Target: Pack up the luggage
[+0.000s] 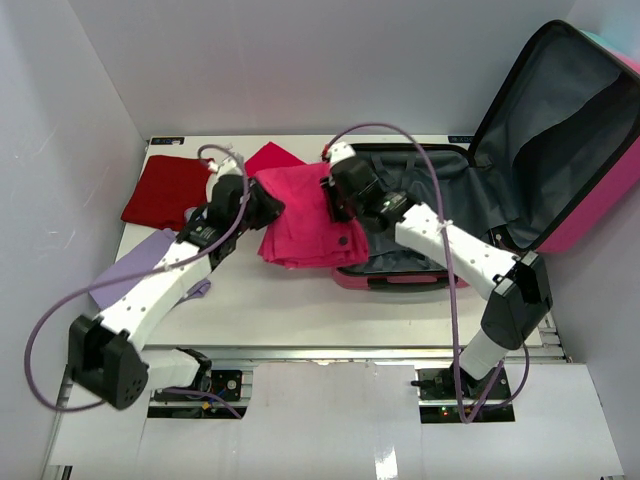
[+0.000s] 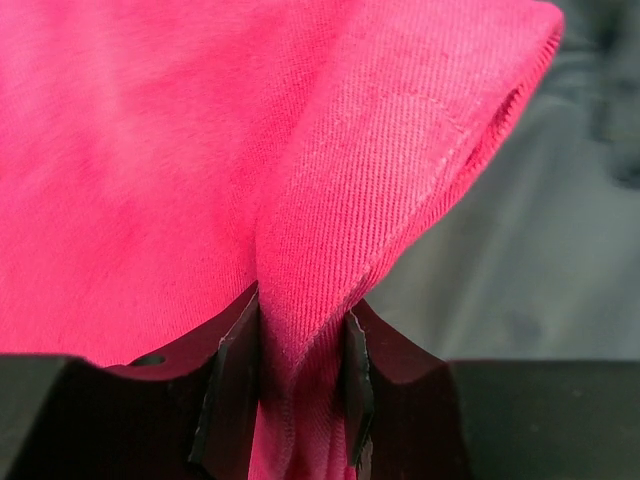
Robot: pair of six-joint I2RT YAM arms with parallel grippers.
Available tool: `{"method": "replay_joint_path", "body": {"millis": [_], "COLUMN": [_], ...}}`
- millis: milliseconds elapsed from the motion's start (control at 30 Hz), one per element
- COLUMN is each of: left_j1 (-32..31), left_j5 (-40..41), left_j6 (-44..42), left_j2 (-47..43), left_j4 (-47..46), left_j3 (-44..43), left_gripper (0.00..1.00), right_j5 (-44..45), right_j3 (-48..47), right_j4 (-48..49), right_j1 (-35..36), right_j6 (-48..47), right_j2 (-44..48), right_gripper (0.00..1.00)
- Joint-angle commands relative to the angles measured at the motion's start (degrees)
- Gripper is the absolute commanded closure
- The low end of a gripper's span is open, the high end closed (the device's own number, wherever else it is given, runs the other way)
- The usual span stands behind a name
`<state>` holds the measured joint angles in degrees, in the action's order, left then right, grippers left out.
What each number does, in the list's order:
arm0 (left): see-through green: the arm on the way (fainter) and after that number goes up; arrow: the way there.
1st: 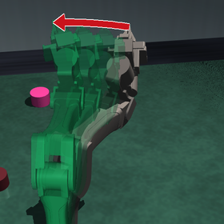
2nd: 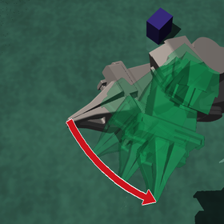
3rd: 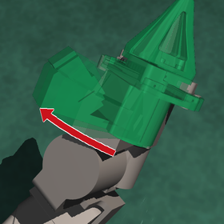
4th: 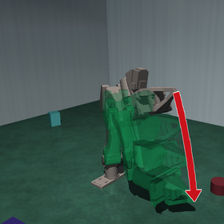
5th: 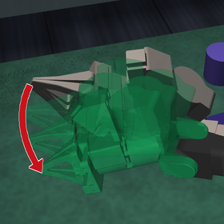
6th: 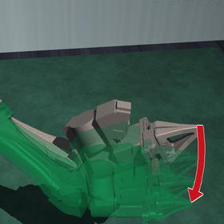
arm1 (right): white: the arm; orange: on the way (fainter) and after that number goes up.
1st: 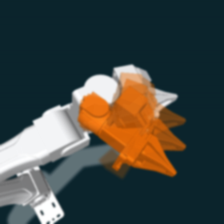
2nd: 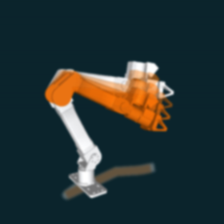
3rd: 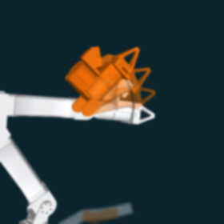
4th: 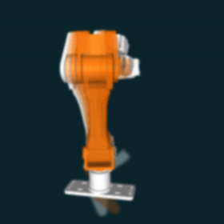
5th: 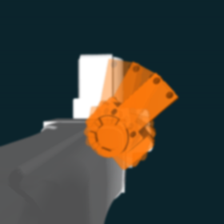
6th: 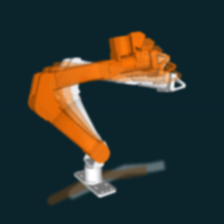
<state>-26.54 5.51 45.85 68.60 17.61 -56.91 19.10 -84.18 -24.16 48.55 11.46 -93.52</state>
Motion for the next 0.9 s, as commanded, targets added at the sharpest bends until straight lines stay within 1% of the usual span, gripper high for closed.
{"method": "replay_joint_path", "body": {"millis": [0, 33, 133, 233, 267, 333, 400, 467, 533, 633, 767, 867], "left_j1": [-7.5, -7.6, -11.9, -14.9, -15.0, -15.1, -15.1, -15.1, -15.1, -15.1, -15.1, -15.1], "left_j5": [1.2, 1.2, -0.4, -0.1, 0.1, -1.1, -1.2, 0.1, 1.7, 4.7, 10.2, 12.4], "left_j6": [-1.6, -2.1, -2.7, -3.6, -3.5, -3.2, -3.8, -4.1, -4.3, -5.4, -5.8, -5.8], "left_j2": [9.5, 12.1, 24.5, 33.4, 37.1, 41.8, 47.8, 50.6, 53.4, 55.5, 55.8, 55.3], "left_j4": [-7.8, -7.8, -6.5, -5.6, -5.1, -5.0, -4.1, -2.6, -2.3, -2.4, -2.6, -3.6], "left_j3": [-11.4, -11.6, -24.0, -34.5, -36.3, -41.3, -45.3, -49.2, -50.7, -50.5, -47.8, -46.1], "left_gripper": [1.0, 1.0, 1.0, 1.0, 1.0, 1.0, 1.0, 1.0, 1.0, 1.0, 1.0, 1.0], "right_j5": [-4.9, -6.2, -8.3, -9.1, -10.2, -13.4, -17.1, -19.5, -21.5, -23.8, -25.1, -25.4], "right_j3": [-1.7, -1.5, 0.6, 1.8, 1.8, 2.1, 2.4, 1.7, 0.2, 0.7, 3.9, 3.9], "right_j4": [2.7, 2.7, 2.4, 3.4, 3.6, 5.2, 6.8, 7.7, 7.8, 8.9, 13.2, 15.2], "right_j1": [-9.7, -11.4, -17.2, -22.6, -23.9, -28.5, -31.3, -34.1, -35.7, -37.7, -37.7, -37.7], "right_j6": [-1.6, -1.9, -2.1, -2.9, -3.1, -2.8, -1.0, -0.9, -0.8, -0.1, 0.5, 0.4], "right_j2": [4.7, 4.8, 5.9, 5.9, 5.4, 4.2, 2.1, -0.5, -2.7, -6.3, -8.5, -10.2], "right_gripper": [0.92, 0.92, 0.92, 0.92, 0.92, 0.92, 0.92, 0.92, 0.92, 0.92, 0.92, 0.92]}}
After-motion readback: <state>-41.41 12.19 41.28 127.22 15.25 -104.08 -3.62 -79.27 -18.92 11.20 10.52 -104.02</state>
